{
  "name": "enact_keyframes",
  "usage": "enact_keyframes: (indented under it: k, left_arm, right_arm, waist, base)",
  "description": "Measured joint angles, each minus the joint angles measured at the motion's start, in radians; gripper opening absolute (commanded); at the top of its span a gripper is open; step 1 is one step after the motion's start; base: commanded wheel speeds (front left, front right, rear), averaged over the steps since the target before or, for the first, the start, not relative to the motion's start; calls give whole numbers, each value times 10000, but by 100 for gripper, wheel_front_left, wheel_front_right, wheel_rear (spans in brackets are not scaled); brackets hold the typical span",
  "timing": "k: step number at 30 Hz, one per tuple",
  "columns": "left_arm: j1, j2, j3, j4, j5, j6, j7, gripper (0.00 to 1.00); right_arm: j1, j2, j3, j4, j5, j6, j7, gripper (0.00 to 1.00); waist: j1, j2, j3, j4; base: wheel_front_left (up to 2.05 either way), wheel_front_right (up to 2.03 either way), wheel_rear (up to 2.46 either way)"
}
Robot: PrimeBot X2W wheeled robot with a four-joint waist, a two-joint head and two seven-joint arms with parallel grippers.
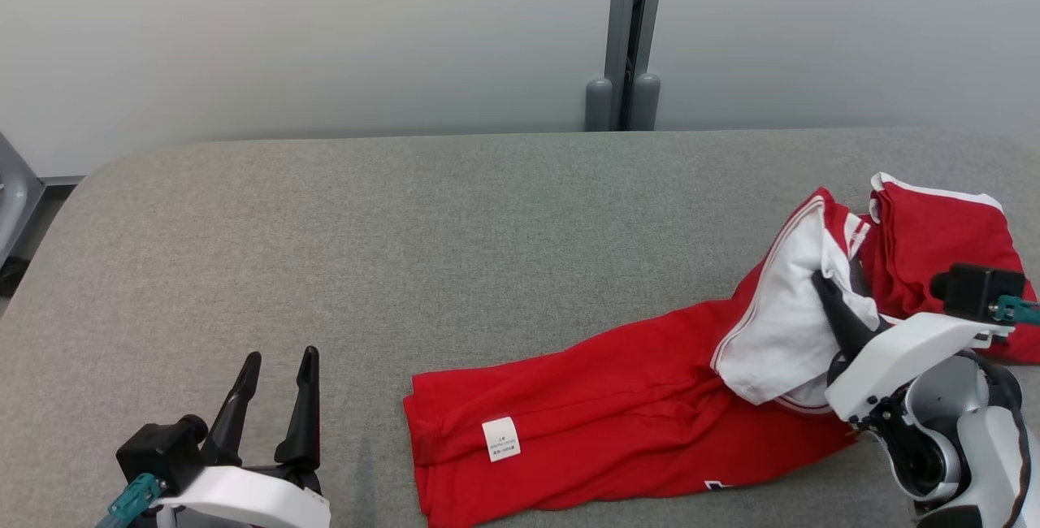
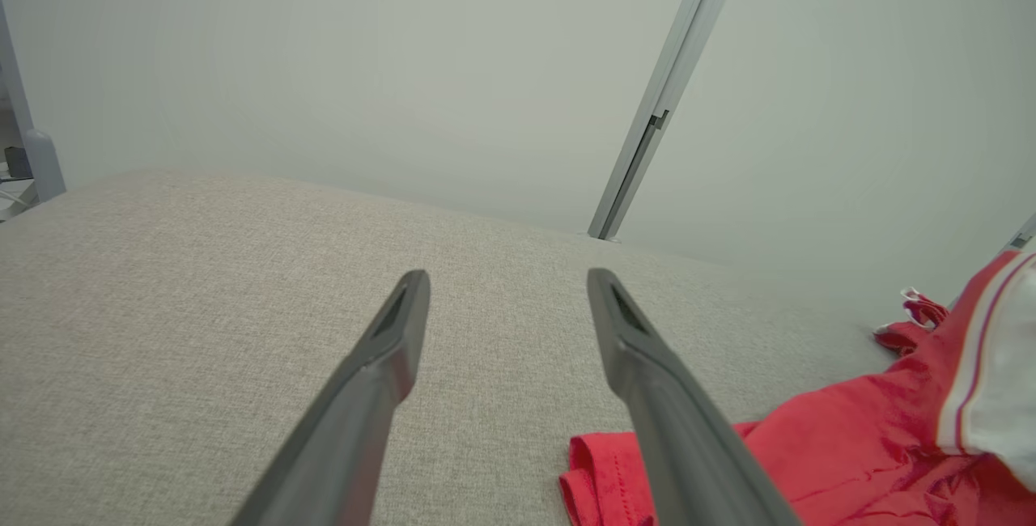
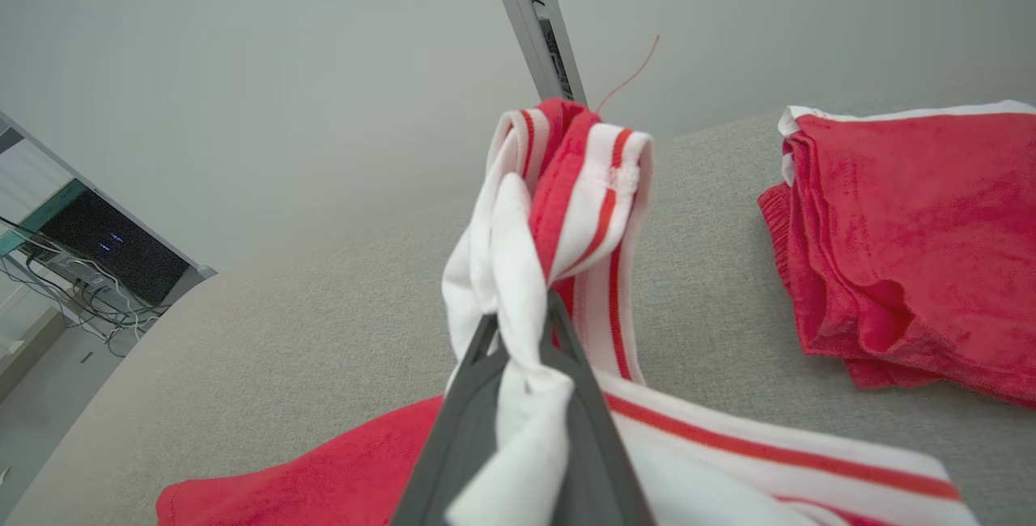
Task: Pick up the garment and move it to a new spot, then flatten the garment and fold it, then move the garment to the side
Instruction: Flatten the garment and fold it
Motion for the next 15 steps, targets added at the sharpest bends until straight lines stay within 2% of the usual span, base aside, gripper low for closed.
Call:
enact_keyframes:
  k: [9,15]
  left_arm:
    - [12,-117,29,77,12,-2,0,100]
    - [-8,-165,-102,217,40,-50,2,100]
  right_arm:
    - [1103,642,1032,-2531,-196,0,1110,0]
    - [1277,871,1956,-2801,38,0,1465,0]
  waist:
    - [0,0,-214,363]
    - [0,0,-208,1004]
  base:
    - [0,0,0]
    - [0,0,0]
